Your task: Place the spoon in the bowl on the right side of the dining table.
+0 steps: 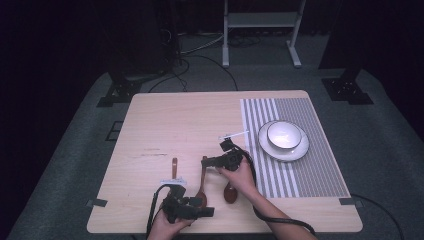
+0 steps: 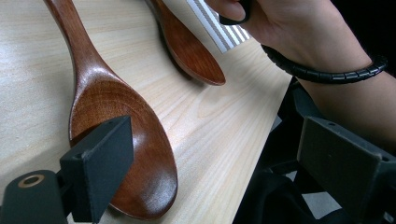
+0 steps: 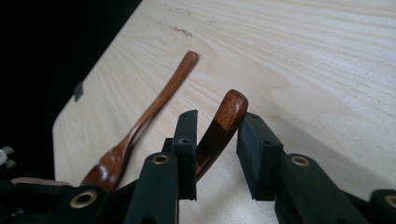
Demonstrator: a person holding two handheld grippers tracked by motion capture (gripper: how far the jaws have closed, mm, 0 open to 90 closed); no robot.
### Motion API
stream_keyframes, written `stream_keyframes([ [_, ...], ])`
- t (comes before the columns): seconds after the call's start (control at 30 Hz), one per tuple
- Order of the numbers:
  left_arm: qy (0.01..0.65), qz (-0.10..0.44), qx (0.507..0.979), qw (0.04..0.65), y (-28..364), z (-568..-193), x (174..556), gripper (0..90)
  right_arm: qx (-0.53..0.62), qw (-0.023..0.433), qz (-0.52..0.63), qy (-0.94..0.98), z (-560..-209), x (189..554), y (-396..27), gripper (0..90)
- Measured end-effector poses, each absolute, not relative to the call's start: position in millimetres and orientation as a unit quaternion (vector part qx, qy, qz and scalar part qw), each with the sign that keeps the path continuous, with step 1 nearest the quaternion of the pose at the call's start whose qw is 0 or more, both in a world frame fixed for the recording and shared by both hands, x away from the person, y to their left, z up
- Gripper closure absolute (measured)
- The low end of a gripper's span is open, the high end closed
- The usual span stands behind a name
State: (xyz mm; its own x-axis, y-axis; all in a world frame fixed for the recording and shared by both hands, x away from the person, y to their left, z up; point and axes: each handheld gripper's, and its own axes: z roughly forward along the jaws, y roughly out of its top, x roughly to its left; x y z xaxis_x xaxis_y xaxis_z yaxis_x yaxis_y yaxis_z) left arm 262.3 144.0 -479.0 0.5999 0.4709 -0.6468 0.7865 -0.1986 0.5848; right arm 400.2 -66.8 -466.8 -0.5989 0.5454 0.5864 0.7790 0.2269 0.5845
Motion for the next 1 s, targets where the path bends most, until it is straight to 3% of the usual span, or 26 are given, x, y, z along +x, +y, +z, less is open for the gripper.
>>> stream_keyframes([
  [0.73,0.405,-0.153,0.763,0.480,142,-472,259,9.3,-0.432,0.209,-0.519,-0.707,-460,400,-77,82.7],
  [1.0,0.403,-0.147,0.761,0.487,143,-470,258,9.3,-0.436,0.203,-0.526,-0.702,-455,402,-86,83.4],
])
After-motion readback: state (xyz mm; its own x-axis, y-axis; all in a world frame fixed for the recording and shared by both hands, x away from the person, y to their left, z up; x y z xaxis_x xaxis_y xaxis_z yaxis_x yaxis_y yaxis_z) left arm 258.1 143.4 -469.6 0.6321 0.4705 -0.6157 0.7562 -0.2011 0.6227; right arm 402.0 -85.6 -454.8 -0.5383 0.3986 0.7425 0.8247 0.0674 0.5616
